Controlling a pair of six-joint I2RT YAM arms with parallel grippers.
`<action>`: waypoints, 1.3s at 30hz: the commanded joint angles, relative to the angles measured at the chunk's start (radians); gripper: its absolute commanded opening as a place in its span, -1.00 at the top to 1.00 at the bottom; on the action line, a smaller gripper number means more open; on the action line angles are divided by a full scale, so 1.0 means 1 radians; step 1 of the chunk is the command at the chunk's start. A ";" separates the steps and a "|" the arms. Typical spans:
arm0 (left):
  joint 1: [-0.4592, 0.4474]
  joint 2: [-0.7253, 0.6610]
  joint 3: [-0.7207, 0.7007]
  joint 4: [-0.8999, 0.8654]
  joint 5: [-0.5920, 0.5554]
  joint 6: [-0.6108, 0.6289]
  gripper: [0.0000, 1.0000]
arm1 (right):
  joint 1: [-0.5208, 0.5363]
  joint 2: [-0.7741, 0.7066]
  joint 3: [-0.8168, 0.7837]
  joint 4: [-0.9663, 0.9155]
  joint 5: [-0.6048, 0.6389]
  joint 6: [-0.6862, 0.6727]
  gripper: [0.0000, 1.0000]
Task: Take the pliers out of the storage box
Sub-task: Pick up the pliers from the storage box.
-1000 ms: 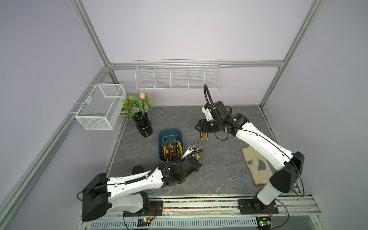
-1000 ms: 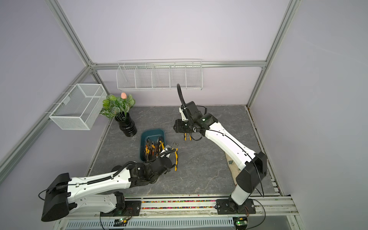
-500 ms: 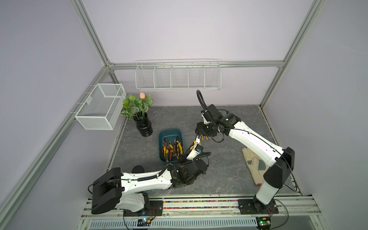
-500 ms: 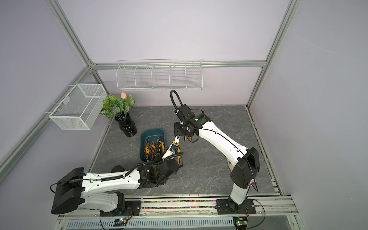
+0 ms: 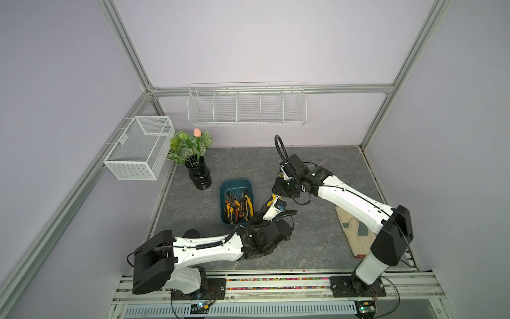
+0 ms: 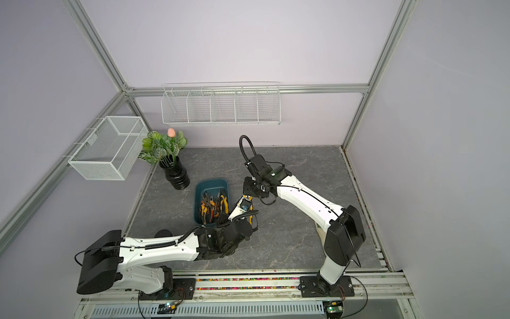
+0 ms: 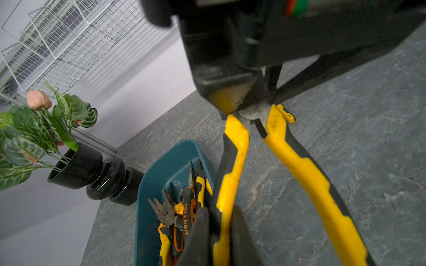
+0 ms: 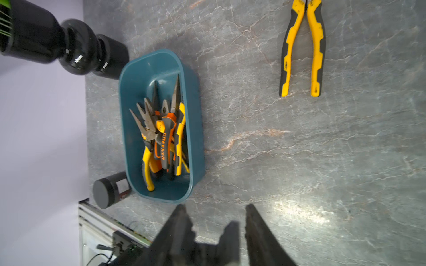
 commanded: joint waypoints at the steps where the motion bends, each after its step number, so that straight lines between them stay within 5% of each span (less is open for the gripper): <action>1: 0.003 0.017 0.060 0.031 -0.078 -0.021 1.00 | 0.010 -0.047 -0.040 0.019 -0.004 0.047 0.23; 10: 0.002 0.080 0.111 -0.031 -0.124 -0.080 1.00 | 0.021 -0.049 -0.061 0.023 0.008 0.065 0.32; 17: 0.002 0.055 0.098 -0.032 -0.119 -0.093 1.00 | 0.021 -0.057 -0.093 0.049 0.017 0.079 0.83; 23: 0.003 0.028 0.085 -0.055 -0.110 -0.155 1.00 | 0.021 -0.089 -0.092 0.051 0.059 0.051 0.87; 27: 0.002 0.011 0.081 -0.103 -0.104 -0.222 0.28 | 0.020 -0.115 -0.042 -0.022 0.148 -0.005 0.87; 34: 0.003 -0.076 0.093 -0.275 -0.042 -0.372 -0.19 | -0.051 -0.172 0.021 -0.152 0.322 -0.136 0.87; 39: 0.002 -0.219 0.042 -0.358 0.009 -0.468 -0.24 | -0.164 -0.197 0.020 -0.206 0.436 -0.270 0.87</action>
